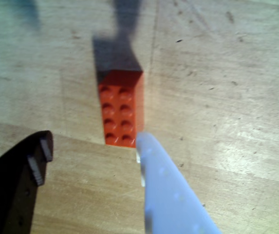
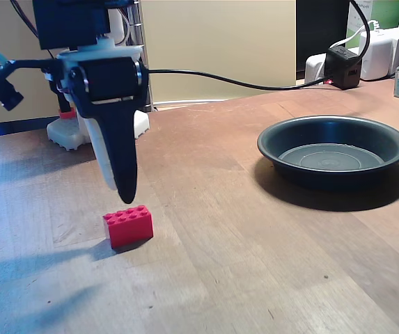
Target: Grasp a lego block and put it in the bin.
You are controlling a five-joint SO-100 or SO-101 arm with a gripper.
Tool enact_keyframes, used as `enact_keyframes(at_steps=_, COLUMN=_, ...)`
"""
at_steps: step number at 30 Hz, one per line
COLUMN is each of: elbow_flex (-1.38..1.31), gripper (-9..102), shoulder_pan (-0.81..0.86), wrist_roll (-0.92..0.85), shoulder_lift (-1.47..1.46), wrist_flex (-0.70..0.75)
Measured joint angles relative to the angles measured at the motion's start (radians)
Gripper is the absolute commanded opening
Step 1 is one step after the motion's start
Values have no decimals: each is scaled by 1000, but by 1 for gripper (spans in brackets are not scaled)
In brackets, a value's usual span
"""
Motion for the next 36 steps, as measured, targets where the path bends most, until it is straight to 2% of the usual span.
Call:
enact_keyframes(at_steps=11, elbow_flex=129, gripper=16, shoulder_pan=-3, wrist_roll=0, shoulder_lift=-6, wrist_flex=-138)
enact_keyframes(at_steps=29, elbow_flex=80, gripper=16, shoulder_pan=-3, wrist_roll=3, shoulder_lift=-166, wrist_flex=-149)
enact_keyframes(at_steps=36, elbow_flex=78, gripper=1, shoulder_pan=-3, wrist_roll=3, shoulder_lift=-167, wrist_flex=-149)
